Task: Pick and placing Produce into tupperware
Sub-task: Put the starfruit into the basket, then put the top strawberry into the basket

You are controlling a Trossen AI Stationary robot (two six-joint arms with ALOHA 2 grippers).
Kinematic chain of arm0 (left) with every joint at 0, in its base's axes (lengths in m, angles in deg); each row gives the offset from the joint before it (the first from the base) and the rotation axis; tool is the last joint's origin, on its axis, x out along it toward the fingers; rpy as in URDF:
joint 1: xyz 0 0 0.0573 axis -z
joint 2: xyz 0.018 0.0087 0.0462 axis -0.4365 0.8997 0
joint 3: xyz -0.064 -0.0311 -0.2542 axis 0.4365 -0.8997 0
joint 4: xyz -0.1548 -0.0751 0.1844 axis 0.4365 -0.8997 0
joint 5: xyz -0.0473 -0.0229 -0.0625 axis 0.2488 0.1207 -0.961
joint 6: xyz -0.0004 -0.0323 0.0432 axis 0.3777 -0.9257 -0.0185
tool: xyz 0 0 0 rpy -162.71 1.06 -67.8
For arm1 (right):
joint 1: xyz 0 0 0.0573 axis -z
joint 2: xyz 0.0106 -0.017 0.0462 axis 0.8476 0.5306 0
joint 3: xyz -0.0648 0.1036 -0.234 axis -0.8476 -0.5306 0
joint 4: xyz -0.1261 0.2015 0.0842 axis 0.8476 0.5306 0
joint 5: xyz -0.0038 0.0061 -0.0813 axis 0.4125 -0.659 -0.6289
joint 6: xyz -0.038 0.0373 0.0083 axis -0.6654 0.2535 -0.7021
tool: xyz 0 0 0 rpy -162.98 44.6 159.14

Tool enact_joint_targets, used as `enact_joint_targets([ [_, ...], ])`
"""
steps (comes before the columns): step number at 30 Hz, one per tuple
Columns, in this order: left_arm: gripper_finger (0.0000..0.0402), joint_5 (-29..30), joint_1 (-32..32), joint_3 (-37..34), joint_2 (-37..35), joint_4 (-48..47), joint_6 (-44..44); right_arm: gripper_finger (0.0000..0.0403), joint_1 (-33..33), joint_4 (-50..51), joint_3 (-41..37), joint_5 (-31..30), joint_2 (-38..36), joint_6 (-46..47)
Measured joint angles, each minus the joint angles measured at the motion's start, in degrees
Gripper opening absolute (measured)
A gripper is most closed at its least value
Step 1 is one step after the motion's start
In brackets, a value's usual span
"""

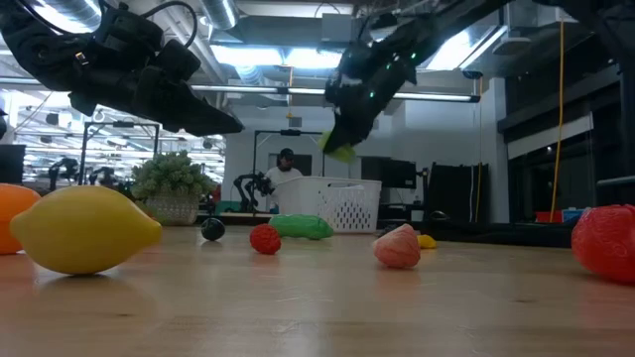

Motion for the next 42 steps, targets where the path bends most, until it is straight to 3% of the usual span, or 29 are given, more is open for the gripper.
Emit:
enact_joint_targets([
  [18, 0.0206, 0.02, -0.02, 0.0, 0.0, -0.02, 0.0, 0.0234, -1.74, -4.02, -0.08, 4.18, 9.31, -0.71],
  [23, 0.0206, 0.02, -0.02, 0.0, 0.0, -0.08, 0.0, 0.0235, -1.81, -4.3, -0.08, 5.4, 9.37, -0.69],
  [30, 0.0206, 0.01, -0.02, 0.0, 0.0, -0.08, 0.0, 0.029, -1.83, -4.24, -0.08, 7.0, 9.37, 0.67],
  [42, 0.0206, 0.62, -0.02, 0.0, 0.0, -0.06, 0.0, 0.0288, -1.79, 0.52, 3.68, 6.96, 8.98, 1.86],
])
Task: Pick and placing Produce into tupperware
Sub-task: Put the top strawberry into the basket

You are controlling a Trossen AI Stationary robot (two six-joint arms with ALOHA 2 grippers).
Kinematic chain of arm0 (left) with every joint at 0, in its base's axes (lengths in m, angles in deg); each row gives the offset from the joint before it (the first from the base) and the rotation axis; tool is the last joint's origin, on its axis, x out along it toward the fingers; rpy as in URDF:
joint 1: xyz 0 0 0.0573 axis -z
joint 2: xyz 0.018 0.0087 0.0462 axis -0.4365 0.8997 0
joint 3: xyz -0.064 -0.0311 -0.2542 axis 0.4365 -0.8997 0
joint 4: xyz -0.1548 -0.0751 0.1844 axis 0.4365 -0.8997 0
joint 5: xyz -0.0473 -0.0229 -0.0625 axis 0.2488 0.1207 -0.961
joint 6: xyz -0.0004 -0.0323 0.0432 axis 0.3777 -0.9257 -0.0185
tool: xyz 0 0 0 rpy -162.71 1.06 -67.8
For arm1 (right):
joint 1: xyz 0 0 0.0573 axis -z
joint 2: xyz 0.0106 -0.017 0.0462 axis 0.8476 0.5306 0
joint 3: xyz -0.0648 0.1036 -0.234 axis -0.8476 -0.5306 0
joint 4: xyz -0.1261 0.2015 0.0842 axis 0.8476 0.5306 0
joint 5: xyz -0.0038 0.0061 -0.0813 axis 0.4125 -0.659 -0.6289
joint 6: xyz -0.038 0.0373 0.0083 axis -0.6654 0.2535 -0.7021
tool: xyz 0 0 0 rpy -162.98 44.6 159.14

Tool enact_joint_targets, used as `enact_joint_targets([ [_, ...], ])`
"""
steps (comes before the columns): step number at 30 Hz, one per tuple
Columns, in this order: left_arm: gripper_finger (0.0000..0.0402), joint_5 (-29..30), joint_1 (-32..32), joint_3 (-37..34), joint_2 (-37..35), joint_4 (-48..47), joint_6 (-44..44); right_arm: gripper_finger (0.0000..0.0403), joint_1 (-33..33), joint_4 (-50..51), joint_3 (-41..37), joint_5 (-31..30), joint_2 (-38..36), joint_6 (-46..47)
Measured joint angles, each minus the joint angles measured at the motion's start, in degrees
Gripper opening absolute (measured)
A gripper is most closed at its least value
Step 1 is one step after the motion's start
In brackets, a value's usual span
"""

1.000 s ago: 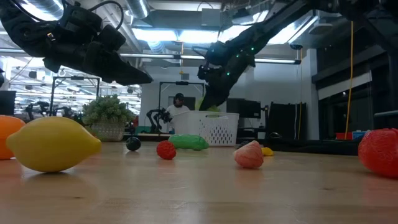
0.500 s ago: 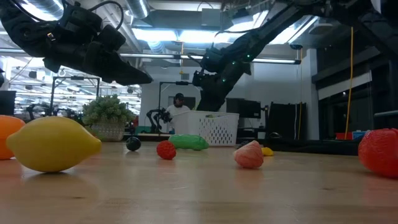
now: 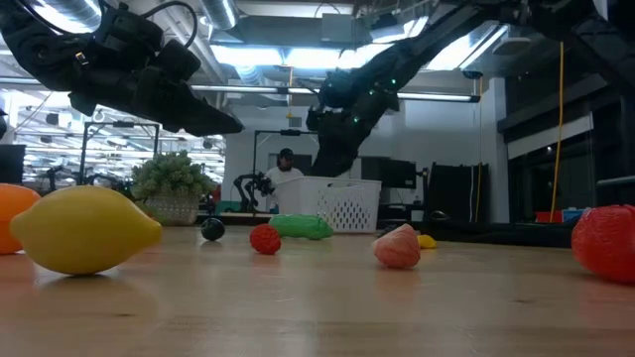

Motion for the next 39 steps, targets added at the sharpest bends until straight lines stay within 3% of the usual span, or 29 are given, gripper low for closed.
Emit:
enact_joint_targets([
  [6, 0.0206, 1.06, 0.0, 0.0, 0.0, -0.03, -0.2, 0.0289, -0.02, 0.63, 0.27, 0.05, -4.41, -2.85],
  [10, 0.0206, 1.15, 0.0, 0.0, -0.01, -0.81, -0.39, 0.0289, -0.03, -3.8, -5.07, 2.96, -8.89, -4.04],
  [13, 0.0206, 1.15, 0.0, 0.0, -0.01, -1.26, -0.39, 0.0289, -0.59, -12.41, -13.49, 6.54, -11.73, -3.93],
  [29, 0.0206, 1.13, 2.49, 0.0, -0.02, -1.44, -0.13, 0.0289, -4.85, -66.58, -56.2, 7.14, -35.08, 3.24],
  [37, 0.0206, 6.3, 7.51, 0.0, -0.52, -1.88, -2.05, 0.0289, -6.84, -80.16, -67.61, 7.05, -37.59, 8.34],
  [39, 0.0206, 9.22, 9.54, 1.48, -0.66, -6.54, -1.85, 0.0289, -6.82, -80.6, -68.57, 6.8, -37.51, 8.94],
])
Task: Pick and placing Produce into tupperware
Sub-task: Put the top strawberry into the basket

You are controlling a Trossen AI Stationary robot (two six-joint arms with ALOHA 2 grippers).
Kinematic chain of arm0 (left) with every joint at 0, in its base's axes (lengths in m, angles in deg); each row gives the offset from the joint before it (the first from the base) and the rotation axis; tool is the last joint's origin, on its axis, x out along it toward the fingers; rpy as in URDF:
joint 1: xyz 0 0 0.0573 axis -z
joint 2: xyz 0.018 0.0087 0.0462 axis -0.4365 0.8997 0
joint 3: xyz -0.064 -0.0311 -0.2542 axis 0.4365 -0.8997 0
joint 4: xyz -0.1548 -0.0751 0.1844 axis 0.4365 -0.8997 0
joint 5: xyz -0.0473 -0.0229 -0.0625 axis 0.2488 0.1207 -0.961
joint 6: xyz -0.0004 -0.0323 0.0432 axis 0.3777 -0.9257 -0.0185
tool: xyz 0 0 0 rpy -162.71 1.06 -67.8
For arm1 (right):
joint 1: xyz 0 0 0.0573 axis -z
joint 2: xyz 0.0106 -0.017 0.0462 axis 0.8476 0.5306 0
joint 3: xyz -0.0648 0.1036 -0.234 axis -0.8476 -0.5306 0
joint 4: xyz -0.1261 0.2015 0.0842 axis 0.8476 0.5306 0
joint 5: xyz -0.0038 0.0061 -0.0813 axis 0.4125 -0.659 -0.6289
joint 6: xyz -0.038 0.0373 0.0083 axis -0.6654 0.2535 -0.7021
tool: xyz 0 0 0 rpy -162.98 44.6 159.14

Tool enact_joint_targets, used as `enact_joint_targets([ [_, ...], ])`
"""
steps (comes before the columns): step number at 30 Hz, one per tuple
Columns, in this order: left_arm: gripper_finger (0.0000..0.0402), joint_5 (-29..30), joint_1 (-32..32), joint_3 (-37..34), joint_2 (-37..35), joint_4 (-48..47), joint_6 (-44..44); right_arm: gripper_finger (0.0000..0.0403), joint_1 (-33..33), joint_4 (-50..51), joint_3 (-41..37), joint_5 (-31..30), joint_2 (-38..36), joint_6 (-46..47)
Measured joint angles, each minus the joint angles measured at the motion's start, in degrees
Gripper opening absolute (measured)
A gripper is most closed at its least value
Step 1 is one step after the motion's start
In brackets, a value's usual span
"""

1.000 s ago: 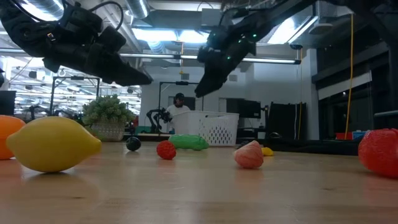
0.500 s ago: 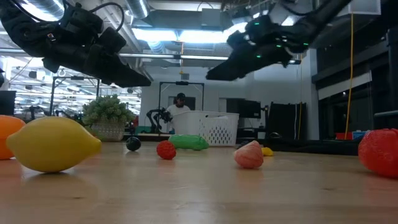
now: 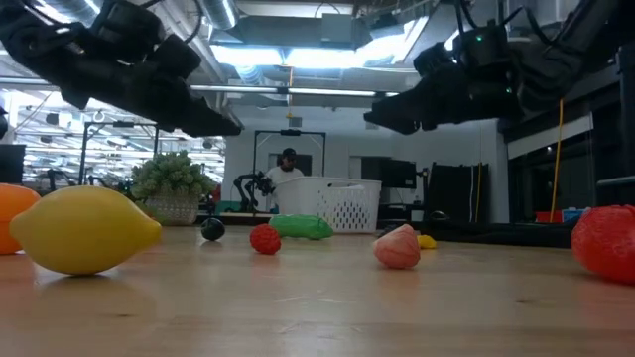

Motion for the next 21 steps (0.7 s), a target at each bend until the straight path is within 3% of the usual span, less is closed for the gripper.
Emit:
enact_joint_targets([
  [8, 0.0206, 14.9, 12.83, 14.05, -0.43, -31.92, -3.45, 0.0289, -0.22, -0.84, -0.32, -0.47, 0.0, -0.5],
  [14, 0.0206, 27.31, 22.81, 22.82, -0.45, -51.91, -16.56, 0.0289, -0.22, -1.3, -0.32, -0.58, 0.0, -0.11],
  [21, 0.0206, 31.02, 35.78, 24.74, 1.09, -56.66, -27.99, 0.0289, -0.62, -1.45, -0.32, -0.95, 0.0, 0.29],
])
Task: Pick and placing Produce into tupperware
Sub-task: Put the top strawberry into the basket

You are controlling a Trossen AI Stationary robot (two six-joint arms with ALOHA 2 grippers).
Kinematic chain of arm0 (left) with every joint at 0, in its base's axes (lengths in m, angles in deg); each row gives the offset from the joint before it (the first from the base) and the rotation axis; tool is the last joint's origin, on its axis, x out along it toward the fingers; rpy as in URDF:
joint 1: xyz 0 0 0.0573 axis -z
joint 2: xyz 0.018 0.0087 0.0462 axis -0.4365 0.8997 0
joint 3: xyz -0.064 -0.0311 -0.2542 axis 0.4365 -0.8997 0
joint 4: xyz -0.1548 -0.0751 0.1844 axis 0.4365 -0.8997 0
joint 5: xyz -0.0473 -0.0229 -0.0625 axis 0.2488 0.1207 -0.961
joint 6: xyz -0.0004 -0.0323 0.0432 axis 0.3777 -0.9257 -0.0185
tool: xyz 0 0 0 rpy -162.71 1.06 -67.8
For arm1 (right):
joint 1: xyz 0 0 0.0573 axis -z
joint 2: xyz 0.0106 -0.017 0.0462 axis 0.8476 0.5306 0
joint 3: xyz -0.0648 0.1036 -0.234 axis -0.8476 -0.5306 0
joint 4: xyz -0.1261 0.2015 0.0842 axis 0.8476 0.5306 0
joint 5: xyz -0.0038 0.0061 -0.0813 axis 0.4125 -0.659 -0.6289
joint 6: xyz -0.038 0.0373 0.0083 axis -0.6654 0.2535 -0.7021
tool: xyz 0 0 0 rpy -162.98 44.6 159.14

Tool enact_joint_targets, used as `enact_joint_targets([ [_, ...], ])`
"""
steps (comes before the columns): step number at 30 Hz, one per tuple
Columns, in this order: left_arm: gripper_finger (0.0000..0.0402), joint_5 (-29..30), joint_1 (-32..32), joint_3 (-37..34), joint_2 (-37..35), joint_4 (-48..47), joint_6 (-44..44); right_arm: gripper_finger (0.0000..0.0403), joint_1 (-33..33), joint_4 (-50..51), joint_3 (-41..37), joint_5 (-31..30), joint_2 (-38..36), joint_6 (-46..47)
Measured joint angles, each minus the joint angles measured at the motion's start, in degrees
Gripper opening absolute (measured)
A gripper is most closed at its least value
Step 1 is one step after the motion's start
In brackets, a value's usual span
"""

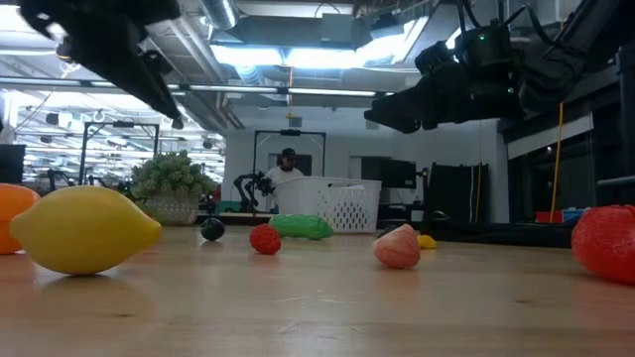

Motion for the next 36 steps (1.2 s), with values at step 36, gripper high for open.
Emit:
enact_joint_targets([
  [36, 0.0206, -0.16, 6.96, 16.84, 25.65, -17.35, -49.72, 0.0289, -8.91, -3.12, 0.0, -3.88, 0.02, 6.0],
])
